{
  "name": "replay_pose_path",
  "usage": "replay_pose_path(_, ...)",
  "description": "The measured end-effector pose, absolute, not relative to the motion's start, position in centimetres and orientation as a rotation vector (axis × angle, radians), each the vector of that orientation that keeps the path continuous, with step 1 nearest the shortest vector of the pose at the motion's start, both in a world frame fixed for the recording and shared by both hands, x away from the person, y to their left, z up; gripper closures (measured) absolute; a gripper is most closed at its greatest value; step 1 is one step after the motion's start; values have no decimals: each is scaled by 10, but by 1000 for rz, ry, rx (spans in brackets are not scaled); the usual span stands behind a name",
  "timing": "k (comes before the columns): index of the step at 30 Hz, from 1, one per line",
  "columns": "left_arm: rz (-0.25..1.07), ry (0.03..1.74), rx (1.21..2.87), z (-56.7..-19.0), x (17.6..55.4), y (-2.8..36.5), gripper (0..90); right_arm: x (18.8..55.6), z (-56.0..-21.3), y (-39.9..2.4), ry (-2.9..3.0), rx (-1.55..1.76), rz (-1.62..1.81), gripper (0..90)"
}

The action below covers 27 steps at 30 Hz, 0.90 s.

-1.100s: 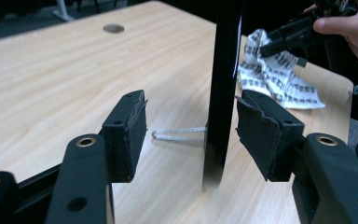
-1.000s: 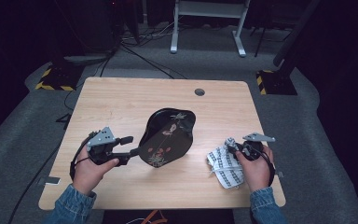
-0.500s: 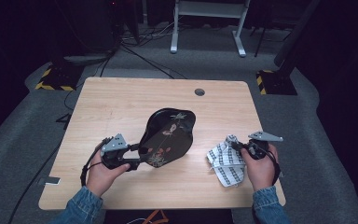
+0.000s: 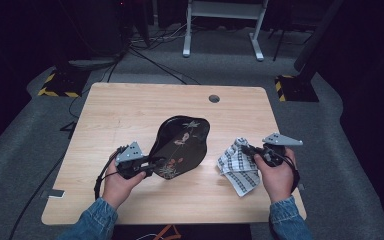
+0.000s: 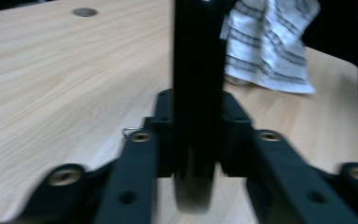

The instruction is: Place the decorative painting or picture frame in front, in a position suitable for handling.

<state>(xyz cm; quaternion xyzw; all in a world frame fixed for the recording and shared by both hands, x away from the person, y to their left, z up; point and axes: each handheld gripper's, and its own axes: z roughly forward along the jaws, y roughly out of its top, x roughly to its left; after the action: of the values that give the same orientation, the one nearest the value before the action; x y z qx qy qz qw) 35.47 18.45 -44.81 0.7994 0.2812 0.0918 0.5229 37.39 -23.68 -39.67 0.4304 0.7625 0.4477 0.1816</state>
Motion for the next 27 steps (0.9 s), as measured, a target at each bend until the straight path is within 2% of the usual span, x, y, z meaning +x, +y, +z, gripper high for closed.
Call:
replay_pose_path(4,189,655,1918,-448,354,184,802,373,-383,-232,2155,1176,1266,861)
replay_pose_path(15,168,651,1925,-448,357,183,804,381,-347,-204,2152,1066,1318,861)
replay_pose_path(27,172,642,1941,-446,358,181,804,395,-343,-156,2183,1018,1326,862)
